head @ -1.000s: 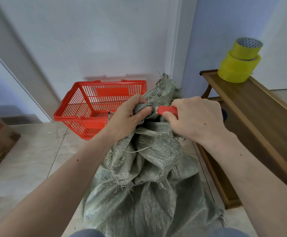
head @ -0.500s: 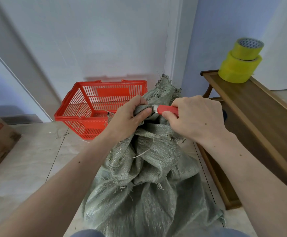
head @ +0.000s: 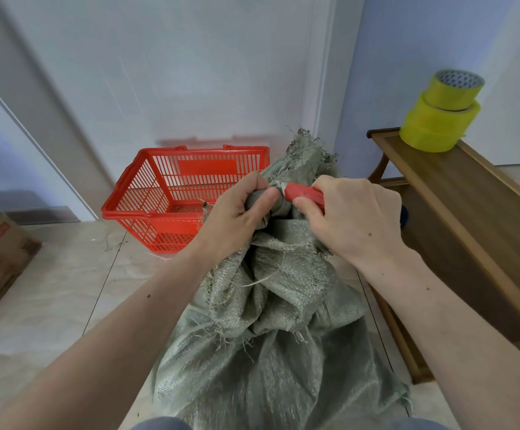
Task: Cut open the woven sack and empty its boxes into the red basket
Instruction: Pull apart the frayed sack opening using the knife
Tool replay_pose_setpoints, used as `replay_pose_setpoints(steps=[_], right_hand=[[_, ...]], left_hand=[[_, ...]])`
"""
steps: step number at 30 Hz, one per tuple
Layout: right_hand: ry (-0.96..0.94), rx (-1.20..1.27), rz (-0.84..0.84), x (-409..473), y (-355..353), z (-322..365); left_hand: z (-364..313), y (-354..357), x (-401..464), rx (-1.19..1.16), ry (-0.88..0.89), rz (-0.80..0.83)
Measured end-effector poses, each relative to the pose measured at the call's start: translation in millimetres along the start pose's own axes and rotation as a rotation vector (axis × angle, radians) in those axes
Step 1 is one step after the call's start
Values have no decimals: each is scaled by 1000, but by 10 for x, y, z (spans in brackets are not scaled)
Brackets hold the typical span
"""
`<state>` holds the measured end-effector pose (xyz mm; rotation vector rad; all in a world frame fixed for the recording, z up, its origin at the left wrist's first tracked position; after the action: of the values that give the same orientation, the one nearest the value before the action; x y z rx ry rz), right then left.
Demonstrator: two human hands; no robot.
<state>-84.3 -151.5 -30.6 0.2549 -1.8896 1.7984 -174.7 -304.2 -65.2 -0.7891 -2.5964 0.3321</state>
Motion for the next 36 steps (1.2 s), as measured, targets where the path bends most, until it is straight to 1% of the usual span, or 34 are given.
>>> replay_pose_setpoints(steps=[4, 8, 11, 13, 15, 17, 21, 24, 25, 26, 27, 28, 29, 30, 32, 34, 36], right_hand=[[-20, 40, -102, -32, 15, 23], [-31, 97, -159, -51, 15, 32], [-38, 111, -170, -28, -7, 29], [-55, 109, -180, -19, 2, 13], [-73, 115, -192, -22, 14, 22], [-83, 111, -192, -24, 33, 26], [-64, 115, -168, -28, 66, -45], [-52, 120, -117, -65, 103, -48], [-16, 118, -100, -45, 77, -93], [84, 126, -86, 16, 24, -214], [197, 143, -94, 101, -61, -365], [290, 164, -92, 188, -134, -514], [310, 191, -65, 249, -180, -566], [265, 204, -18, 282, -141, -525], [135, 237, 163, 232, 10, -279], [79, 379, 353, 126, 216, -61], [43, 472, 460, 39, 385, 49]], left_hand=[[-12, 3, -13, -63, -38, -39], [-38, -4, -17, -161, -84, -78], [-37, 14, -34, -300, -182, -86], [-34, 19, -26, -356, -231, -42], [-48, 19, 3, -341, -225, 40], [-66, 23, 4, -366, -237, 83], [-11, 12, 6, -282, -205, 69], [14, -40, 57, -139, -161, 77], [68, -69, 40, -46, -167, 90], [164, -83, -24, 67, -193, 119], [292, -80, -132, 165, -244, 147], [444, -74, -272, 201, -331, 153], [565, -82, -386, 200, -412, 135], [637, -93, -453, 171, -447, 103], [676, -82, -445, 97, -423, 51], [583, -85, -335, 57, -368, 48], [514, -91, -282, 7, -330, 64]])
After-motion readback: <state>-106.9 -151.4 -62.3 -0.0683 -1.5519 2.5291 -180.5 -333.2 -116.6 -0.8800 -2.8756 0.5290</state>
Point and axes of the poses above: each hand's wrist, its own x-axis towards the middle knuckle, its own y-axis out of the palm, z = x × y, the point moved 2 cm from there along x, towards the middle knuckle, and after that the axes turned 5 degrees about -x, right-handed, at the moved point
